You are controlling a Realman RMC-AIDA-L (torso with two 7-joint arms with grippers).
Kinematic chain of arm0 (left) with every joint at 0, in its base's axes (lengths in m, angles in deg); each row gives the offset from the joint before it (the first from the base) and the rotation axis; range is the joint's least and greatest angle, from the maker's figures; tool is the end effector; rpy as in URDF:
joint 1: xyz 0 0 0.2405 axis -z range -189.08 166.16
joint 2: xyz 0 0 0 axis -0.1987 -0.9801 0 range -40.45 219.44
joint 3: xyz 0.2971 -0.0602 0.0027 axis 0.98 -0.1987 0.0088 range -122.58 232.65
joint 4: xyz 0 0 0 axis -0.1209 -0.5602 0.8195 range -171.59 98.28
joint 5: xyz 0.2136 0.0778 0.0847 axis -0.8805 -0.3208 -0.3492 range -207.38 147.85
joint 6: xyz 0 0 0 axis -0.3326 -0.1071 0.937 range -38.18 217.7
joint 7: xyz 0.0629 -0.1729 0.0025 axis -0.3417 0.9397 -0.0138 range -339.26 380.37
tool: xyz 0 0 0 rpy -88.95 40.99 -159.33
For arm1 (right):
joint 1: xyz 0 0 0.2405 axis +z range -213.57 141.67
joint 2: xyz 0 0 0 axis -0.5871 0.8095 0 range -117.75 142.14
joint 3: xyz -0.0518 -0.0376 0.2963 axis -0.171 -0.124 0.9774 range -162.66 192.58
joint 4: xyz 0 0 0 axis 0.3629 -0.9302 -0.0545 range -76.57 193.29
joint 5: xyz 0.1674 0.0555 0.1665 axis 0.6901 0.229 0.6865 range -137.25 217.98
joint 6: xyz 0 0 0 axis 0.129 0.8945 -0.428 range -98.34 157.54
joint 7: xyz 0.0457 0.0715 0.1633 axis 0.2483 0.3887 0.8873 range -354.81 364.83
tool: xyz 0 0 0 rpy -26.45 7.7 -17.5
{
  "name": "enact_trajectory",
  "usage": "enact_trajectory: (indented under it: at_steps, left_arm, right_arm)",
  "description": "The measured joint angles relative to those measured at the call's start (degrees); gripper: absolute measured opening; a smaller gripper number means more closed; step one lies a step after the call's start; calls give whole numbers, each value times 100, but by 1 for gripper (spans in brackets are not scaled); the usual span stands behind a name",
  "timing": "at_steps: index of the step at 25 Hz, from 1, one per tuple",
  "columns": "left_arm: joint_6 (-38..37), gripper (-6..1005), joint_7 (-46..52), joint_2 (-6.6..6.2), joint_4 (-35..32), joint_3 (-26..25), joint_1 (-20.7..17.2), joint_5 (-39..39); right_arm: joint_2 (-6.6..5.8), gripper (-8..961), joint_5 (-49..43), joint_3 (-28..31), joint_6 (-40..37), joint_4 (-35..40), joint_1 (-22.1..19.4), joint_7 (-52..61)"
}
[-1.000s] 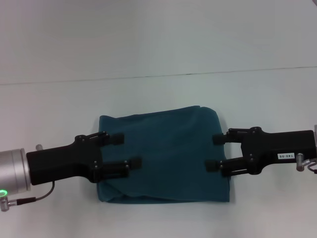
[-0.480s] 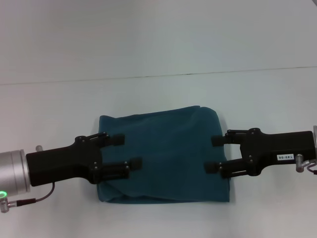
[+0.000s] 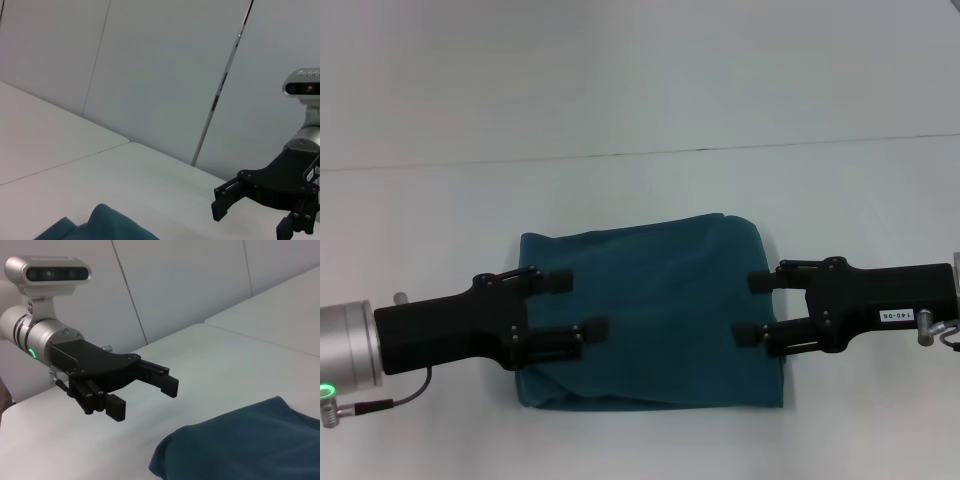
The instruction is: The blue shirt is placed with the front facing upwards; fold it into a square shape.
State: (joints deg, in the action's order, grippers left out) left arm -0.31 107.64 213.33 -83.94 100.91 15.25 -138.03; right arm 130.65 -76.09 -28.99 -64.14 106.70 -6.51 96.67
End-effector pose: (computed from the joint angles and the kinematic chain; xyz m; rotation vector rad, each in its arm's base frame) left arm -0.2646 0.3810 -0.0673 -2.7207 -0.6690 -0.8272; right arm 0.2857 0.3911 -0.0318 -2.8065 0.6915 0.5984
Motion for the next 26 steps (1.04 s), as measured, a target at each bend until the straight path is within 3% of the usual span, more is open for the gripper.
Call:
enact_trajectory:
  at_steps: [26]
  left_arm:
    - [-1,887,10,0,0,0,-4,-9]
  right_arm:
    - [10,915,18,-39,10,0,0,0]
